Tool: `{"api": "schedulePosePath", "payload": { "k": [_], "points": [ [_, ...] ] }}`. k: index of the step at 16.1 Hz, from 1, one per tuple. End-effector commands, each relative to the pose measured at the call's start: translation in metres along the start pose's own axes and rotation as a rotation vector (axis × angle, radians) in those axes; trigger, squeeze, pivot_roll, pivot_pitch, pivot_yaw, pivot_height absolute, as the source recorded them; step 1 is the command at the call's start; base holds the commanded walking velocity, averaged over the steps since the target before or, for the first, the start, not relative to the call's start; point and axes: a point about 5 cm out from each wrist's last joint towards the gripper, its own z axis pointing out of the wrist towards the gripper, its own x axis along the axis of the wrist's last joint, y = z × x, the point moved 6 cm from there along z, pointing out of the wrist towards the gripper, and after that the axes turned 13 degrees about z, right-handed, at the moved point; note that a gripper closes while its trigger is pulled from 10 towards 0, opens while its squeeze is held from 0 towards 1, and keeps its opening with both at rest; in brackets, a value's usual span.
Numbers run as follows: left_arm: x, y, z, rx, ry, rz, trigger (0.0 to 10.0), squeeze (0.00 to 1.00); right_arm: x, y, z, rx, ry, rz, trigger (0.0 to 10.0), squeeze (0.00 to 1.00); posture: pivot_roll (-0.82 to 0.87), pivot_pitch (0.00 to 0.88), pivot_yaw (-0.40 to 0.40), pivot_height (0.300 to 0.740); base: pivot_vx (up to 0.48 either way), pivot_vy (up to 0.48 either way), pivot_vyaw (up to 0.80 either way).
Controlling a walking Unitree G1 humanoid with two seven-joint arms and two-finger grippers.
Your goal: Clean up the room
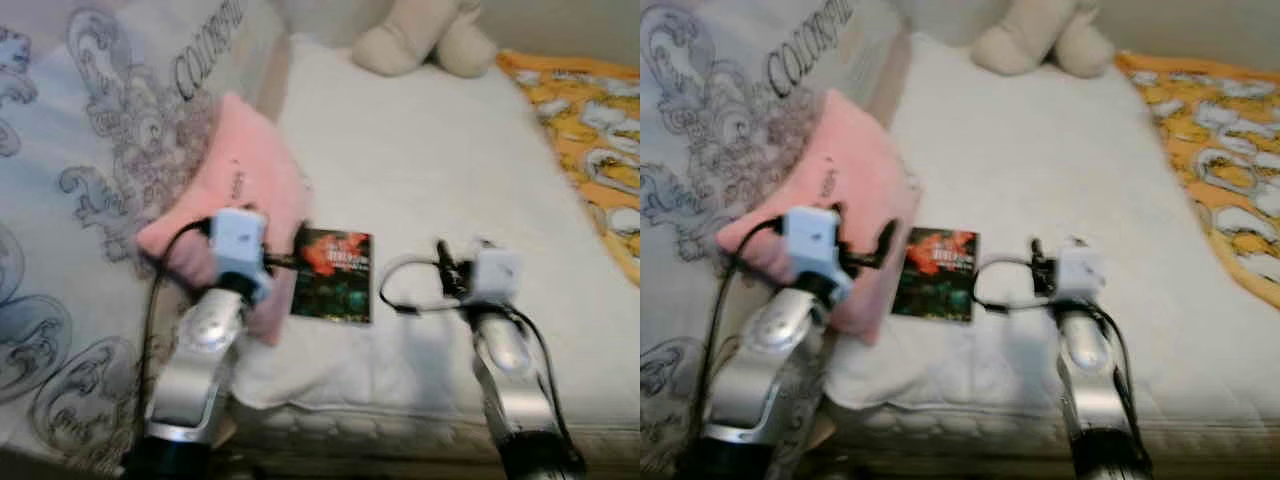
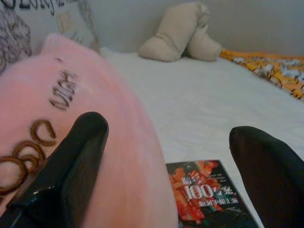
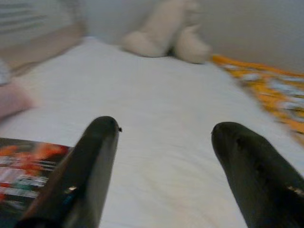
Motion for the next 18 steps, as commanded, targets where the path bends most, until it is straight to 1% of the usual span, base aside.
{"api": "schedulePosePath", "payload": {
  "k": [1,2,3,4,5,6,7,8,9,11,14,16,18],
  "points": [
    [-0.020,-0.015,-0.008,0.090,-0.070,-0.004,10.0,0.00,0.036,-0.008,-0.020,0.068,0.144,0.060,10.0,1.00,0.05,0.000,-0.096,0.740,0.000,0.000,0.00],
    [-0.035,-0.023,-0.021,0.135,-0.114,0.006,10.0,0.00,0.037,-0.010,-0.037,0.106,0.148,0.152,10.0,1.00,0.05,0.000,-0.090,0.740,0.000,0.000,0.00],
    [-0.037,-0.023,-0.025,0.141,-0.111,-0.002,10.0,0.00,0.028,-0.003,-0.040,0.083,0.107,0.161,10.0,1.00,0.06,0.000,-0.086,0.740,0.000,0.000,0.00],
    [-0.037,-0.023,-0.026,0.142,-0.108,-0.005,10.0,0.00,0.027,-0.002,-0.041,0.076,0.100,0.159,10.0,1.00,0.06,0.000,-0.086,0.740,0.000,0.000,0.00],
    [-0.034,-0.020,-0.025,0.135,-0.091,0.003,10.0,0.00,0.018,-0.003,-0.037,0.074,0.064,0.181,10.0,1.00,0.05,0.000,-0.075,0.740,0.000,0.000,0.00],
    [-0.024,-0.015,-0.018,0.123,-0.039,0.012,10.0,0.00,0.007,-0.008,-0.027,0.070,-0.008,0.192,10.0,0.78,0.04,0.000,-0.064,0.740,0.000,-0.431,0.00],
    [-0.021,-0.014,-0.016,0.121,-0.021,0.006,10.0,0.00,0.006,-0.007,-0.023,0.060,-0.021,0.192,10.0,0.00,0.03,0.000,-0.064,0.740,0.000,-0.431,0.00],
    [-0.015,-0.012,-0.013,0.122,0.008,-0.003,10.0,0.00,0.012,0.000,-0.016,0.033,-0.020,0.184,10.0,0.00,0.03,0.000,-0.065,0.740,0.000,-0.431,0.00],
    [-0.013,-0.011,-0.014,0.124,0.016,-0.010,10.0,0.00,0.014,0.002,-0.015,0.029,-0.026,0.164,10.0,0.00,0.03,0.000,-0.069,0.740,0.000,-0.431,0.00],
    [-0.014,-0.009,-0.014,0.122,0.020,-0.031,10.0,0.00,0.012,0.001,-0.013,0.049,-0.050,0.142,10.0,0.00,0.04,0.000,-0.071,0.740,0.000,-0.431,0.00],
    [-0.006,-0.012,-0.013,0.122,0.059,-0.040,10.0,0.00,0.007,-0.012,-0.011,0.074,-0.063,0.161,10.0,0.00,0.04,0.000,-0.055,0.740,0.000,-0.431,0.00],
    [0.003,-0.011,-0.008,0.091,0.097,-0.007,10.0,0.00,0.005,-0.020,-0.012,0.094,-0.070,0.167,10.0,0.00,0.04,0.000,-0.041,0.740,0.000,-0.431,0.00],
    [0.006,-0.011,-0.005,0.083,0.108,0.001,10.0,0.00,0.005,-0.021,-0.010,0.101,-0.070,0.154,10.0,0.00,0.03,0.000,-0.041,0.740,0.000,-0.426,0.00]
  ]
}}
